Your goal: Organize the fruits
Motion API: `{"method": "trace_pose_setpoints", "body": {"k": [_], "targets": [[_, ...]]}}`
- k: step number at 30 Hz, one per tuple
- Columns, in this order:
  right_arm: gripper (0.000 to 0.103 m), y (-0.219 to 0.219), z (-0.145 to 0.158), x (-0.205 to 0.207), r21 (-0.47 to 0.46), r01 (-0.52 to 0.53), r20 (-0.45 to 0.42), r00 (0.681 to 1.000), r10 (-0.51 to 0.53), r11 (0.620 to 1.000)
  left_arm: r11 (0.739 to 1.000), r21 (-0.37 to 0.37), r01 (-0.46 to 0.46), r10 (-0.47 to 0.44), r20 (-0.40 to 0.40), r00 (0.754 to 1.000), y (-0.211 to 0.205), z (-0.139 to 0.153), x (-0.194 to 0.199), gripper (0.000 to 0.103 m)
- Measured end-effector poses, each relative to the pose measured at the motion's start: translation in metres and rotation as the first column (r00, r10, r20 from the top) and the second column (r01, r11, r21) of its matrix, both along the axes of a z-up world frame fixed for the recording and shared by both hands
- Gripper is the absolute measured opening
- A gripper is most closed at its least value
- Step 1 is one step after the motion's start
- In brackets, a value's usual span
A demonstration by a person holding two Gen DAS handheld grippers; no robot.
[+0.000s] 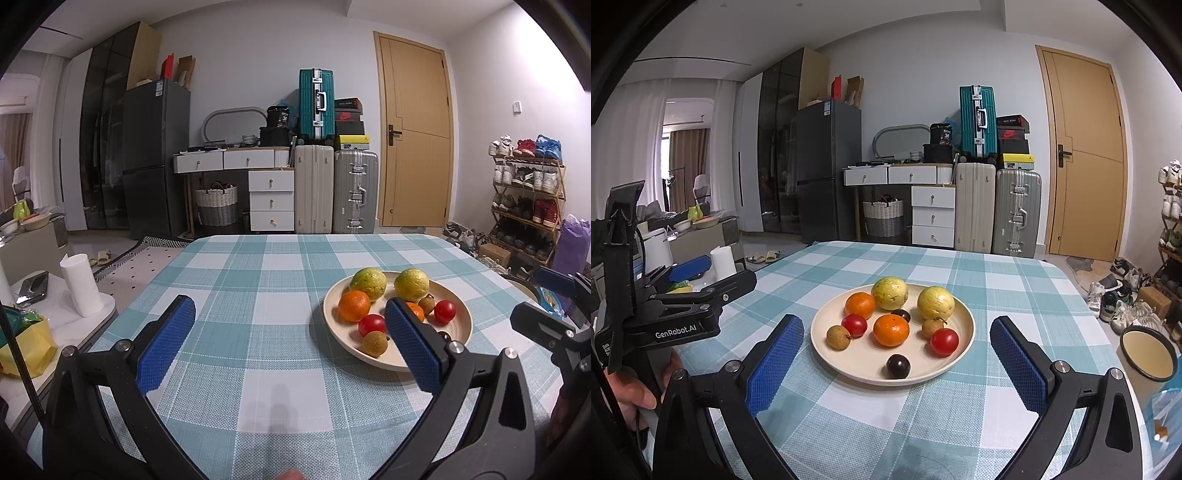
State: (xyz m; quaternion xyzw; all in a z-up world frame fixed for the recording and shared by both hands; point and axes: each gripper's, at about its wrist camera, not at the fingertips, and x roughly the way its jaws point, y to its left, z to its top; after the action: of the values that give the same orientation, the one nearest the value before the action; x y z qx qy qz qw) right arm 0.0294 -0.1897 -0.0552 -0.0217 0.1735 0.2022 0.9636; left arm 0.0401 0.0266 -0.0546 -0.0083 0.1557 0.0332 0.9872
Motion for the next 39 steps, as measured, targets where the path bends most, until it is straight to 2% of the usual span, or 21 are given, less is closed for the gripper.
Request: {"method": "trace_pose_setpoints", "body": {"k": [19, 24, 39], "targets": [[0.103, 0.0003, -0.0002, 0.0003, 0.001, 0.001, -0.001, 1.0, -0.001, 1.0, 1.0, -0.002, -0.018, 0.018, -0.011, 1.0, 0.0029, 0.0003, -0.0029, 0.103], [0.103, 0.0002, -0.0001, 0.0001, 0.001, 0.0, 0.0, 1.0, 0.0, 1.0, 1.0, 0.002, 0.01, -0.01, 0.001, 1.0, 0.0016, 0.0013, -0.0035, 0.103], [0.103, 0.0002, -0.0003, 0.0003, 0.001, -0.001, 0.0, 1.0, 0.001, 1.0, 1.0, 0.002, 0.01, -0.01, 0.001, 1.0, 0.0007, 0.001, -0.0026, 0.103]]}}
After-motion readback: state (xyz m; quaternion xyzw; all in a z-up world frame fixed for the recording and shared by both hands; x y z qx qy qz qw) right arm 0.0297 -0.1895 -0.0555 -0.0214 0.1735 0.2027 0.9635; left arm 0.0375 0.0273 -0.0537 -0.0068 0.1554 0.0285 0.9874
